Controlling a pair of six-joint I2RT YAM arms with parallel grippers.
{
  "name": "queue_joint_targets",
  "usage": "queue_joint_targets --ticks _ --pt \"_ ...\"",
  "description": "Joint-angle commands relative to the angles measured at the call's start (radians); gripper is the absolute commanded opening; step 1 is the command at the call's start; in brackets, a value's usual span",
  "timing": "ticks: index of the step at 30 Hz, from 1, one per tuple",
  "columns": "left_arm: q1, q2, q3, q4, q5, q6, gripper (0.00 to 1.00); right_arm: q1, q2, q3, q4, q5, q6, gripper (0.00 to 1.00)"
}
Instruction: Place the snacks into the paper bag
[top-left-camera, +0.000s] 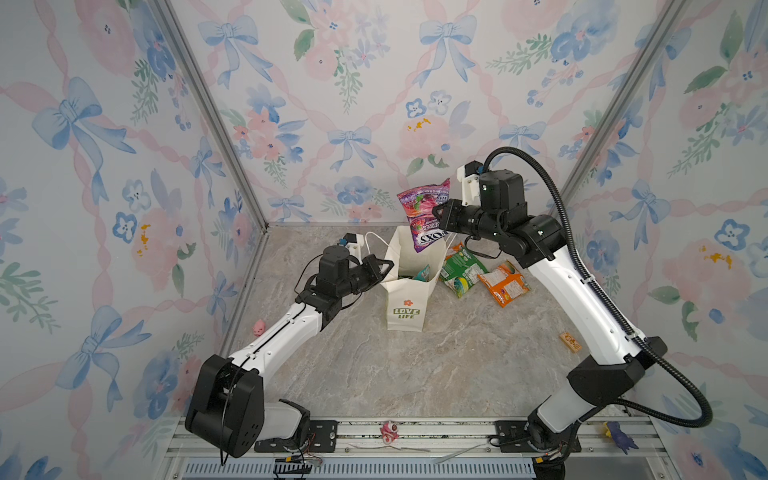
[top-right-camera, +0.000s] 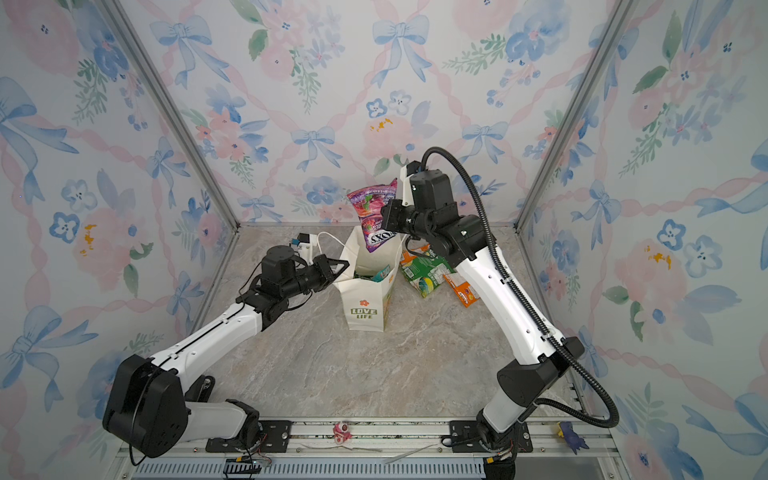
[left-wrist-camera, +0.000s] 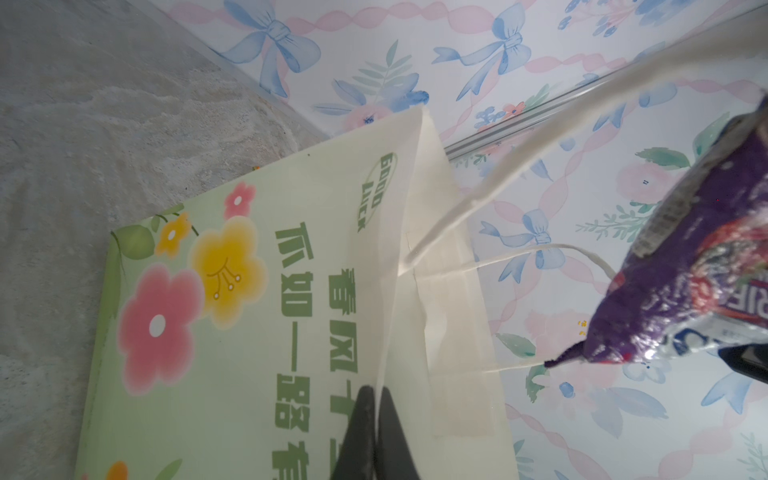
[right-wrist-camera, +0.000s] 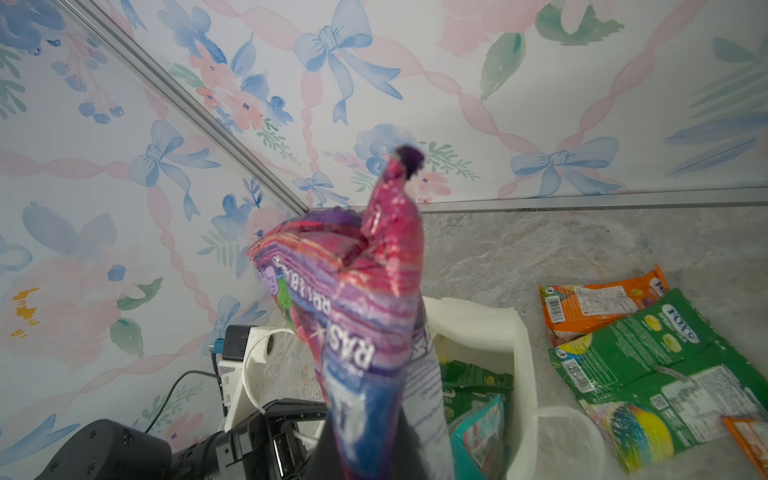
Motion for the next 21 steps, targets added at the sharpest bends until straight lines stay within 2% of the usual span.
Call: queue_joint_targets --ticks 1,21 --pt "-0.006 -0.029 -0.003 0.057 0.014 0.000 0.00 0.014 0.001 0.030 -0.012 0.048 -0.020 0.00" --pt "-0.007 -0.025 -0.001 0.062 0.008 -0.008 0.00 0.050 0.065 0.047 -0.110 0.072 -0.030 0.00"
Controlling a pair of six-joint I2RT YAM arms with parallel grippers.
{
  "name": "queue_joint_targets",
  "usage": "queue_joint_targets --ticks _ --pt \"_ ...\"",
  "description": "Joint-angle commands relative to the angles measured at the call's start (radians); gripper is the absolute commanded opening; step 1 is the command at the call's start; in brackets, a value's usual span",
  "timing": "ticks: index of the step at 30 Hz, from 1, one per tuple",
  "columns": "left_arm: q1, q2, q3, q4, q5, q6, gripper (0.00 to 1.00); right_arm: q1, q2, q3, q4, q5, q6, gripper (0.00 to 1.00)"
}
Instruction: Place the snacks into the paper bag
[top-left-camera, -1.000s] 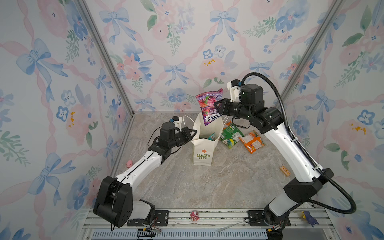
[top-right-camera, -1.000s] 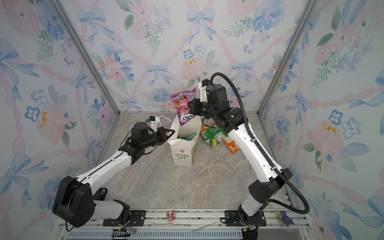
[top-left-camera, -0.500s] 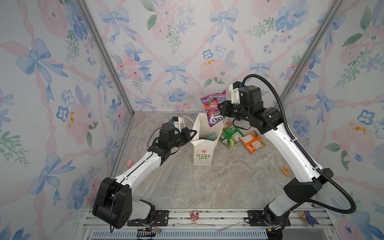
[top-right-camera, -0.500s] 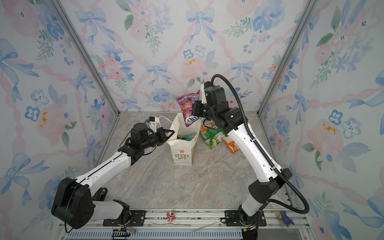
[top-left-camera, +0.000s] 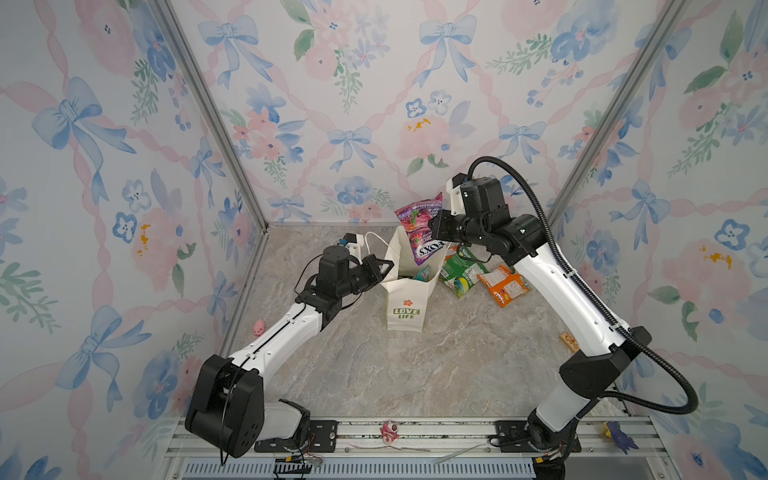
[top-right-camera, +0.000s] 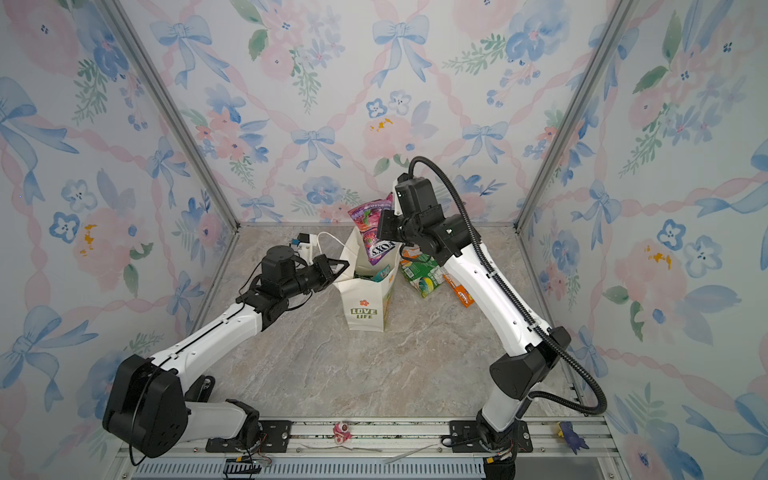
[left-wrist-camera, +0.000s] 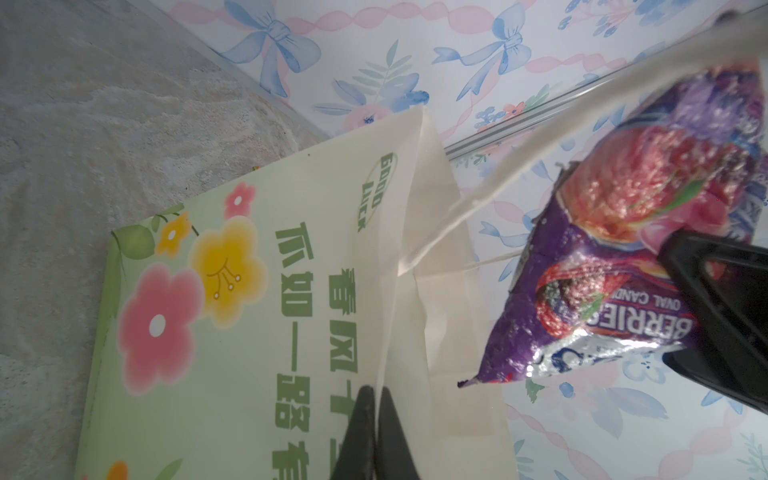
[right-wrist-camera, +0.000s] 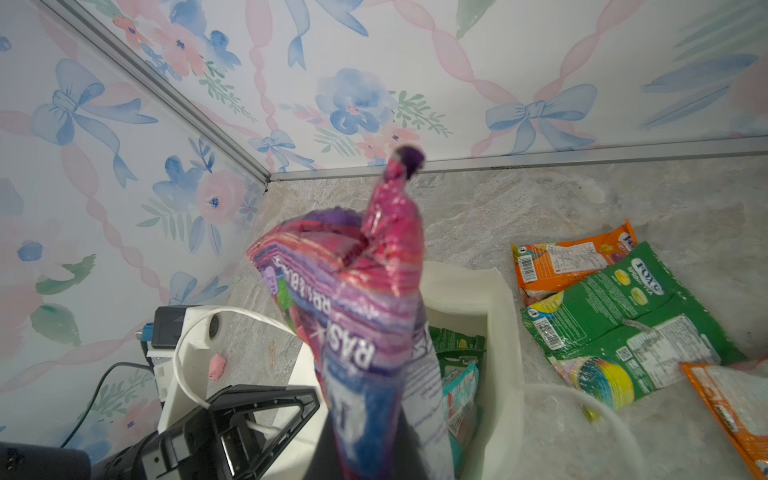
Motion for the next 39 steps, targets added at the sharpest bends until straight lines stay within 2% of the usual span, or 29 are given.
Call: queue_joint_targets --ticks 1,9,23,39 --pt "-0.007 -0.024 -0.001 0.062 0.008 -0.009 0.00 0.021 0.007 0.042 -0.021 0.023 -0.027 0.00" --pt "-0.007 -0.022 -0.004 0.064 0.002 -0.012 0.00 0.059 0.028 0.070 -0.130 0.075 -0.062 0.00" --pt "-0.006 -0.025 -0.006 0.068 0.001 -0.014 0.00 0.127 0.147 0.270 -0.387 0.160 -0.147 0.00" --pt "-0.007 -0.028 -0.004 0.067 -0.001 -0.017 0.00 0.151 0.215 0.390 -0.551 0.227 -0.186 0.00"
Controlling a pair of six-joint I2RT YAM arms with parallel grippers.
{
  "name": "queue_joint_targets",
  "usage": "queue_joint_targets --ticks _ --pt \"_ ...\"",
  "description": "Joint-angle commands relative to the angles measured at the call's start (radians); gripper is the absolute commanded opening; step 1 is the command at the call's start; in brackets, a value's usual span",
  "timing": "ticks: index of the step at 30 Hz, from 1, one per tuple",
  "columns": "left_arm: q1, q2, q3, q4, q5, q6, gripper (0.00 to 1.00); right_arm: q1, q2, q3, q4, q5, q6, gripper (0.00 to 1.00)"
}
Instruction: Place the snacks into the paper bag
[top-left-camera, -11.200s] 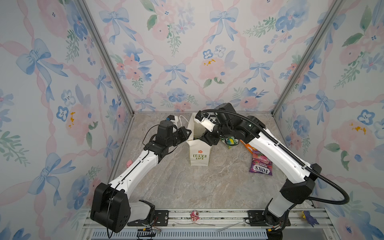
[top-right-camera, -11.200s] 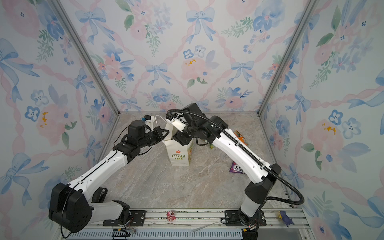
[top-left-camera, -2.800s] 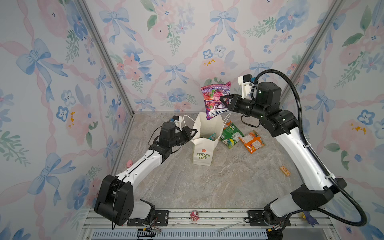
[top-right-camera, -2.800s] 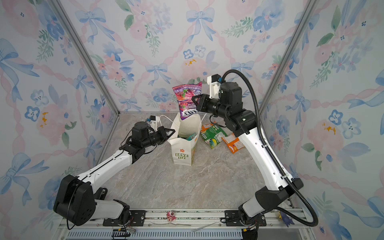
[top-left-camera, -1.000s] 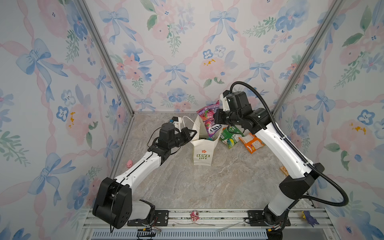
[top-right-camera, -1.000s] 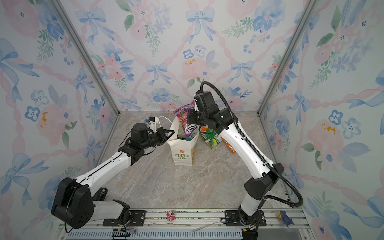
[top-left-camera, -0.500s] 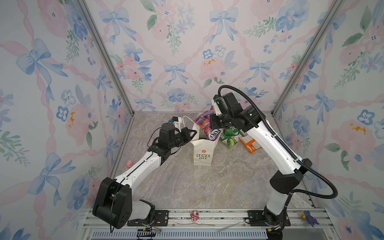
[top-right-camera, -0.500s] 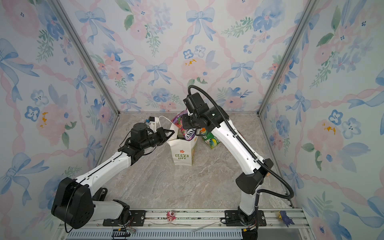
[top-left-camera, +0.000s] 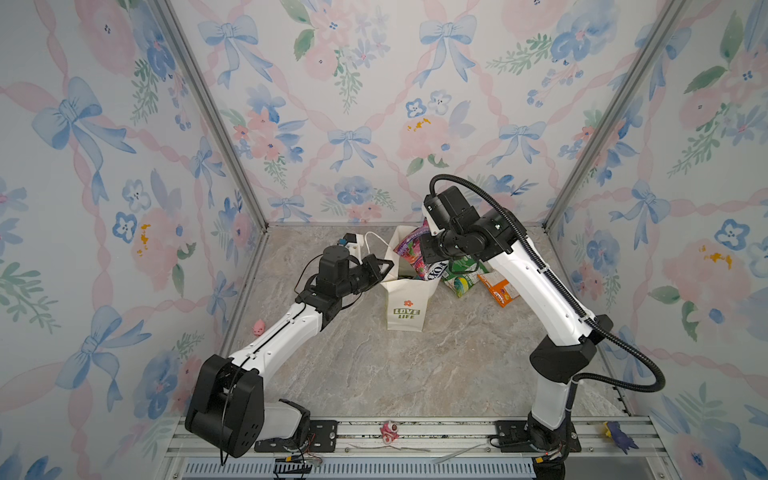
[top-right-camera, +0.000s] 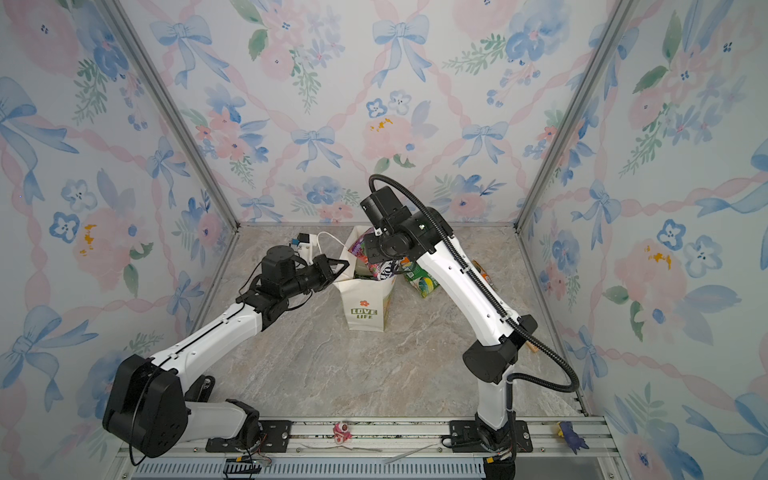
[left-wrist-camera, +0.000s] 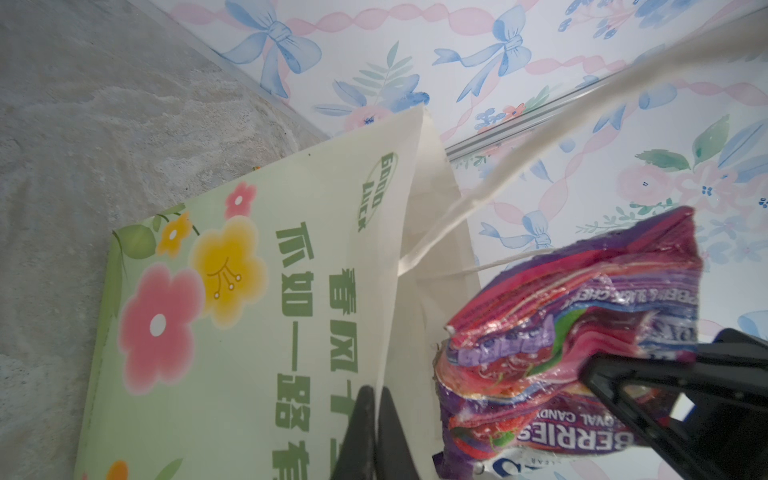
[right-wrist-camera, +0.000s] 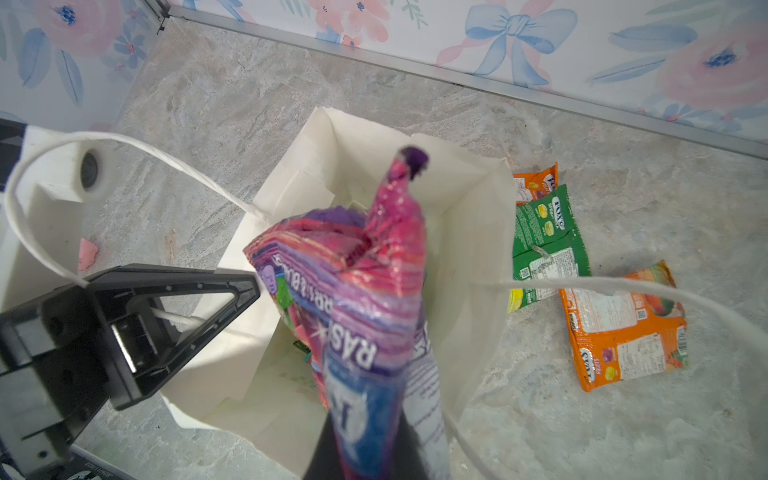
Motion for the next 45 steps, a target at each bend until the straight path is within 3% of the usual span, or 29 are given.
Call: queue_joint_targets --ticks 1,26,41,45 --pt "-0.007 -0.028 -0.003 0.067 0.002 -0.013 0.00 0.013 0.017 0.047 -0.067 0.037 -0.030 0.00" --pt "-0.008 -0.025 0.007 0.068 0.000 -0.015 0.00 0.042 0.156 0.155 -0.205 0.002 -0.147 0.00" --pt "-0.010 -0.032 -0.004 0.068 -0.003 -0.015 0.00 0.045 0.190 0.155 -0.161 -0.063 -0.134 0.01" --pt "-0.010 -0.033 -0.004 0.068 -0.002 -0.015 0.00 0.046 0.195 0.154 -0.161 -0.094 -0.141 0.09"
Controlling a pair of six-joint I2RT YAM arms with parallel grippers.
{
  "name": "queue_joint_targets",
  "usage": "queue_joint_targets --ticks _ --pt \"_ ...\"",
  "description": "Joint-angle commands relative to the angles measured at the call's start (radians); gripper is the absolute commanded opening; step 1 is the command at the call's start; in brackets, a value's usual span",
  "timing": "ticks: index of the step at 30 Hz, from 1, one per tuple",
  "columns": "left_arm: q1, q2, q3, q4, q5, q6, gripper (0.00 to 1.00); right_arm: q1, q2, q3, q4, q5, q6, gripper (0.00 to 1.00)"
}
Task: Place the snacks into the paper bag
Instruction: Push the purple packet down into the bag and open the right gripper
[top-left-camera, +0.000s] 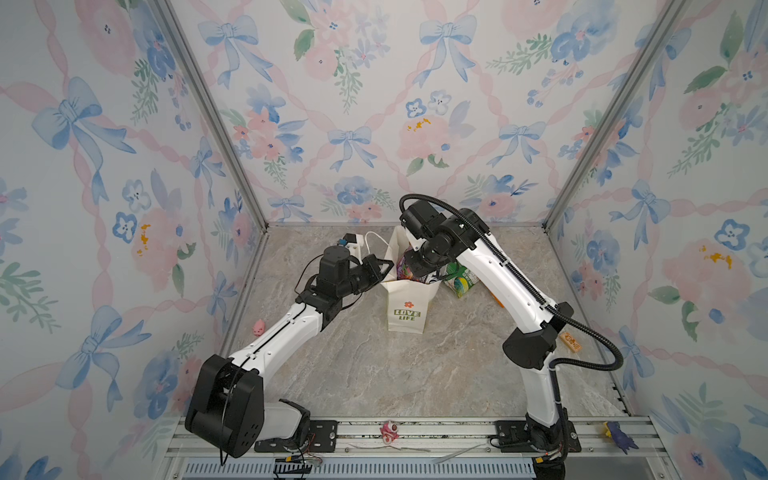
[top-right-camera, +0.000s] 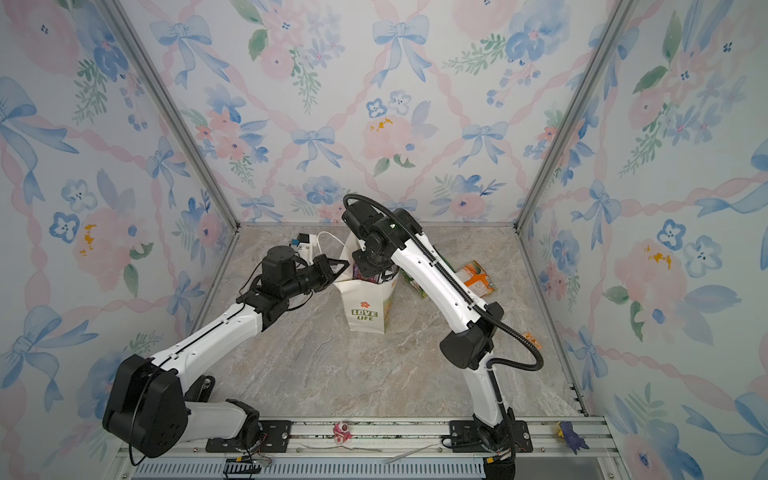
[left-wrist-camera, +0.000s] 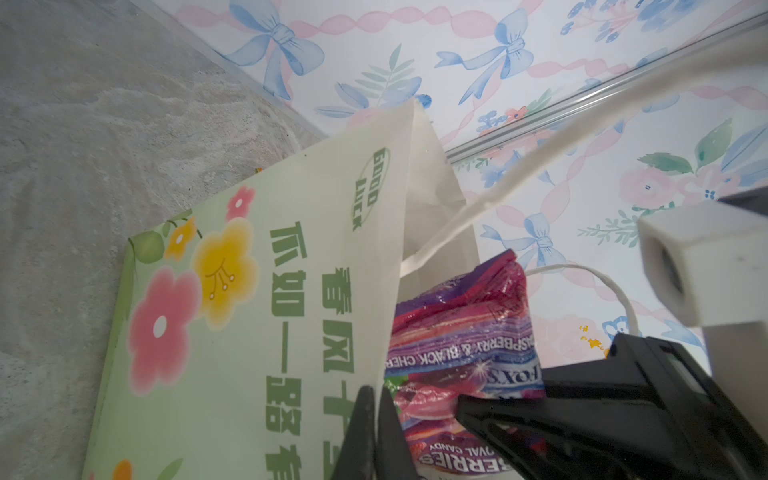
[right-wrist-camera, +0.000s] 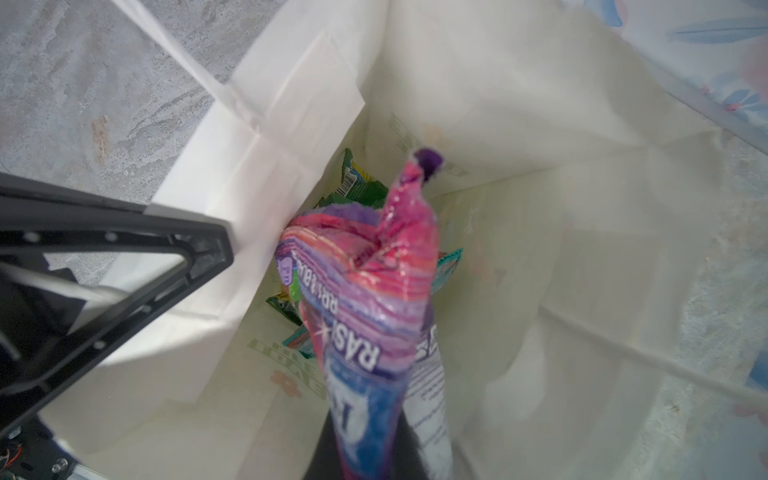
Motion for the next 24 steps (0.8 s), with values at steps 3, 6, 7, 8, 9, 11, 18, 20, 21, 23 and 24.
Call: queue_joint_targets --ticks 3,6,7,8,9,11,18,20,21,23,24 --pt "-0.005 -0.034 -0.004 0.069 0.012 -0.010 0.00 0.016 0.011 0.022 0.002 -0.058 -0.018 0.18" --pt "-0.005 -0.034 -0.004 0.069 0.008 -0.010 0.00 0.016 0.011 0.022 0.002 -0.058 -0.019 0.22" --pt "-0.005 -0.034 -0.004 0.069 0.009 -0.010 0.00 0.016 0.011 0.022 0.003 -0.058 -0.019 0.24" --pt "-0.005 -0.032 -0.004 0.069 0.010 -0.010 0.00 0.016 0.010 0.022 0.005 -0.058 -0.018 0.25" --pt "-0.005 -0.032 -0.004 0.069 0.009 -0.010 0.00 0.016 0.010 0.023 0.006 -0.058 -0.020 0.26" --pt "-0.006 -0.032 -0.004 0.069 0.009 -0.010 0.00 0.016 0.008 0.023 0.008 -0.057 -0.019 0.29" --pt "-0.005 -0.036 -0.007 0.068 0.006 -0.010 0.00 0.015 -0.006 0.019 0.018 -0.056 -0.024 0.35" --pt "-0.005 -0.037 -0.007 0.069 0.006 -0.010 0.00 0.014 -0.009 0.016 0.022 -0.059 -0.027 0.37" --pt "-0.005 -0.038 -0.008 0.069 0.005 -0.010 0.00 0.014 -0.008 0.018 0.020 -0.059 -0.027 0.38" --pt "-0.005 -0.037 -0.008 0.068 0.006 -0.010 0.00 0.014 -0.014 0.027 0.019 -0.066 -0.028 0.40" --pt "-0.005 -0.037 -0.008 0.069 0.006 -0.010 0.00 0.015 -0.019 0.031 0.021 -0.070 -0.029 0.41"
